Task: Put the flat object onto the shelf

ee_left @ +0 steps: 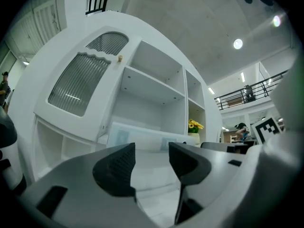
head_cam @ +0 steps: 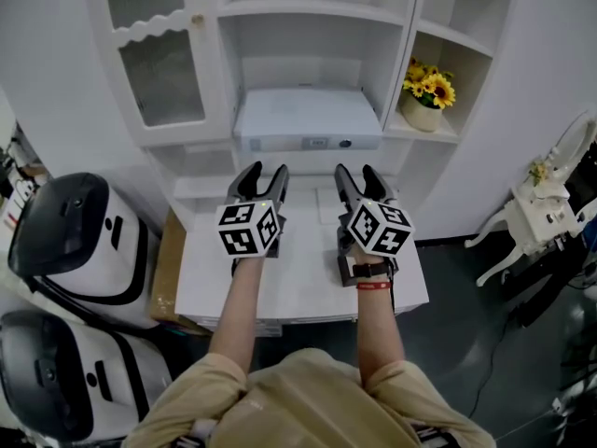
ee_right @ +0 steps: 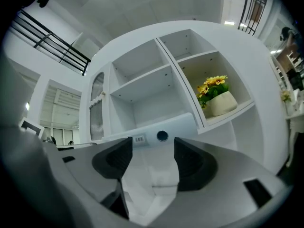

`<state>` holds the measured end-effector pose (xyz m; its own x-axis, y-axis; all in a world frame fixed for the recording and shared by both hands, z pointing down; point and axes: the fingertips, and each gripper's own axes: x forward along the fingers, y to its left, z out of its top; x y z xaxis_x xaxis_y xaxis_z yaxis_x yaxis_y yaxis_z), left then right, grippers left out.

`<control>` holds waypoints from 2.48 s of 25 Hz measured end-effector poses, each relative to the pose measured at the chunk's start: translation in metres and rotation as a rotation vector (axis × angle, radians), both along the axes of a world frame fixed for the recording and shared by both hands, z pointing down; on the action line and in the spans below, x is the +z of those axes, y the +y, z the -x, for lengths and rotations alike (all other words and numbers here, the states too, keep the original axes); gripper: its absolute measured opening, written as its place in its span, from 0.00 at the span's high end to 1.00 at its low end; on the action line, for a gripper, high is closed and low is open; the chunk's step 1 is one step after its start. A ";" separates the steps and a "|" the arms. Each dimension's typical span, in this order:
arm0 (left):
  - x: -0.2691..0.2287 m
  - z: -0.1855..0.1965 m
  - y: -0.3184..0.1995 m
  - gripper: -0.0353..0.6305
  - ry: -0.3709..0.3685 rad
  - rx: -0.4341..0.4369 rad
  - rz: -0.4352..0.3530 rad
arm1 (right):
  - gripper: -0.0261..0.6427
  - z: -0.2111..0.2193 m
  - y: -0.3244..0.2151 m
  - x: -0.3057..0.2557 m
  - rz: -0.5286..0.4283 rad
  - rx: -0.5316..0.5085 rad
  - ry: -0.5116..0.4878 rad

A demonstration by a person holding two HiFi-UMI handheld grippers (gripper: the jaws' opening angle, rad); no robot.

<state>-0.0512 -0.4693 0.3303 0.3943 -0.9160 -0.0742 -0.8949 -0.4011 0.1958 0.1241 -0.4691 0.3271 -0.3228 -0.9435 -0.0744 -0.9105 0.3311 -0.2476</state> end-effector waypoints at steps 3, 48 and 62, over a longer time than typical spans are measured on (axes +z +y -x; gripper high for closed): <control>0.000 0.000 -0.007 0.59 -0.016 -0.012 -0.001 | 0.53 0.000 -0.008 0.000 0.002 -0.006 -0.002; -0.002 -0.016 -0.109 0.61 -0.011 -0.080 0.020 | 0.55 -0.014 -0.116 -0.004 -0.007 -0.073 -0.036; -0.002 -0.019 -0.139 0.61 0.015 -0.092 0.034 | 0.55 -0.017 -0.146 -0.004 0.007 -0.098 -0.035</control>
